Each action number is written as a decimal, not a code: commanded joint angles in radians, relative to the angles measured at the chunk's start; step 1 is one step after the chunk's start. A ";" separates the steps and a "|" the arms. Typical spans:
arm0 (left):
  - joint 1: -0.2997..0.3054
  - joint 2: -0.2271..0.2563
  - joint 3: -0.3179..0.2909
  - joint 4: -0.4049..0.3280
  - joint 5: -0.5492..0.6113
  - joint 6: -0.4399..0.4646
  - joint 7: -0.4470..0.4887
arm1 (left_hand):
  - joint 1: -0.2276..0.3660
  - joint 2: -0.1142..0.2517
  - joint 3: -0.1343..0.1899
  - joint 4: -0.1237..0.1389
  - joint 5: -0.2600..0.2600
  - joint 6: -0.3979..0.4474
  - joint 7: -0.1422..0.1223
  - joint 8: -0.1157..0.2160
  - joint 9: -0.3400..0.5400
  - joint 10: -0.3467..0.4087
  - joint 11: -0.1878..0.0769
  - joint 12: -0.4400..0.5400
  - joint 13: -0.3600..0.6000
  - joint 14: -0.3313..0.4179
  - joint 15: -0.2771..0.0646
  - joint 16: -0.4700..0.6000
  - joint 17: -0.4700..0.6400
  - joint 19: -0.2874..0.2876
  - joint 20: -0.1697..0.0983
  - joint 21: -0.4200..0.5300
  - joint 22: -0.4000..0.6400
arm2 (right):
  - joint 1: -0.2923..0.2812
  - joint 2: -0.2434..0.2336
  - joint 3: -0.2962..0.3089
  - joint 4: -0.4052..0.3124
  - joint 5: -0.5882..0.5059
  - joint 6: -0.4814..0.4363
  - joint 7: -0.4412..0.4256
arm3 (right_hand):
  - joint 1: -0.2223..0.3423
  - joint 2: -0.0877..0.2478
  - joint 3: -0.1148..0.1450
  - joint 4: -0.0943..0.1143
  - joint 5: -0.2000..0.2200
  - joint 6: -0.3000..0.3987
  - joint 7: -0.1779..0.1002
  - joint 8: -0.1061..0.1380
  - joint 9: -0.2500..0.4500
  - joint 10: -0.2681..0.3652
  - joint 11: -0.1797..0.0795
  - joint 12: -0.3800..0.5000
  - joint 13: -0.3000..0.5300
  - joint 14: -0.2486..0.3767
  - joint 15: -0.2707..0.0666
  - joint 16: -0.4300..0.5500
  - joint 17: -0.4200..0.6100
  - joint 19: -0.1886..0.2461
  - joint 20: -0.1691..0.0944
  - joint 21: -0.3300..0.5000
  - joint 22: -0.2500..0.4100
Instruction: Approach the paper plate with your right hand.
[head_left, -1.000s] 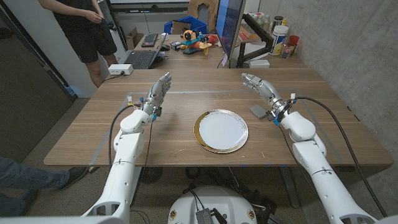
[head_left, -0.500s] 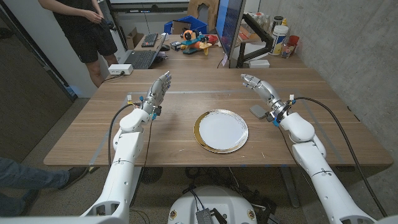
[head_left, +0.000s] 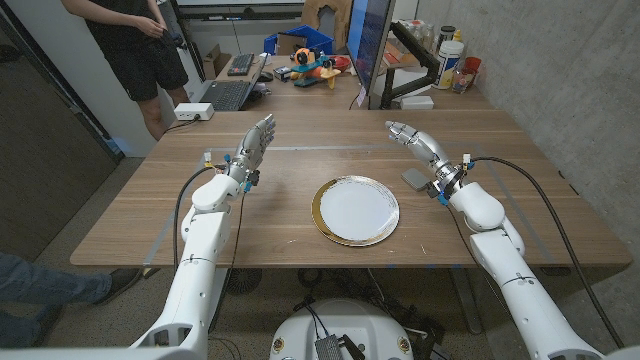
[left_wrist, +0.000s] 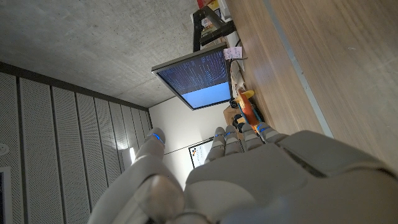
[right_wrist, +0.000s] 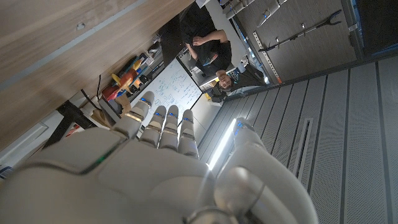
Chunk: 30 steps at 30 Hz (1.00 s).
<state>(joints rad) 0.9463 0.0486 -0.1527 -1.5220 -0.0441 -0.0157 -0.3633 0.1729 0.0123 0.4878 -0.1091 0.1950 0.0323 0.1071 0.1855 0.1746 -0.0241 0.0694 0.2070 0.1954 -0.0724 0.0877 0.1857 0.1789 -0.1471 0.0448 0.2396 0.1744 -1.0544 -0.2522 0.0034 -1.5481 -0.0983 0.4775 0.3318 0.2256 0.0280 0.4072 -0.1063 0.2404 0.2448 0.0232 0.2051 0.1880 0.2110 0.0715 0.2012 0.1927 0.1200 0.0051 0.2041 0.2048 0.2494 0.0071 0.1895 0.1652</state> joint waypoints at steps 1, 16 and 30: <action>-0.003 0.002 0.004 0.002 0.004 0.004 -0.004 | 0.001 0.010 0.004 -0.005 -0.003 0.002 0.003 0.002 0.005 -0.003 0.004 0.003 0.003 -0.008 0.003 0.002 0.002 0.003 -0.003 -0.001 0.003 | -0.005 -0.004 -0.004 0.001 -0.021 0.018 -0.008 | 0.011 -0.006 0.001 -0.004 0.008 0.011 -0.001 0.002 0.005 0.012 -0.003 0.007 0.003 0.008 0.001 0.005 -0.001 0.012 0.003 0.004 0.003; -0.002 0.003 0.008 -0.010 0.013 0.017 -0.002 | 0.000 0.011 0.003 -0.006 -0.003 0.003 0.004 0.002 0.005 -0.003 0.010 0.003 0.003 -0.010 0.003 0.001 0.002 0.002 -0.004 -0.006 0.003 | -0.006 -0.010 -0.009 0.008 -0.057 0.052 -0.021 | 0.010 -0.006 0.001 -0.006 0.011 0.014 -0.006 0.002 0.005 0.018 -0.006 0.008 0.003 0.018 -0.005 0.008 -0.001 0.020 0.000 0.005 0.003; 0.002 0.000 0.010 -0.025 0.019 0.019 0.004 | -0.001 0.012 0.002 -0.007 -0.003 0.003 0.004 0.002 0.005 -0.004 0.007 0.003 0.003 -0.011 0.003 0.001 0.002 0.002 -0.003 -0.010 0.003 | -0.016 -0.017 -0.011 -0.006 -0.119 0.082 -0.048 | 0.009 -0.006 0.001 -0.007 0.015 0.023 -0.011 0.004 0.005 0.026 -0.006 0.009 0.004 0.027 -0.006 0.010 -0.001 0.026 -0.003 0.006 0.003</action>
<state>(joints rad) 0.9450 0.0509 -0.1435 -1.5382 -0.0275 0.0001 -0.3641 0.1729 0.0123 0.4879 -0.1089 0.1950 0.0322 0.1071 0.1855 0.1746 -0.0286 0.0737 0.2070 0.1955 -0.0724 0.0877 0.1857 0.1789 -0.1471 0.0448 0.2319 0.1744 -1.0626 -0.2630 -0.0057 -1.5415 -0.1722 0.5417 0.3022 0.2256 0.0280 0.4044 -0.1089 0.2479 0.2574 0.0106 0.2051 0.1880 0.2271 0.0661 0.2012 0.1926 0.1398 -0.0002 0.2041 0.2049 0.2638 0.0035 0.1895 0.1652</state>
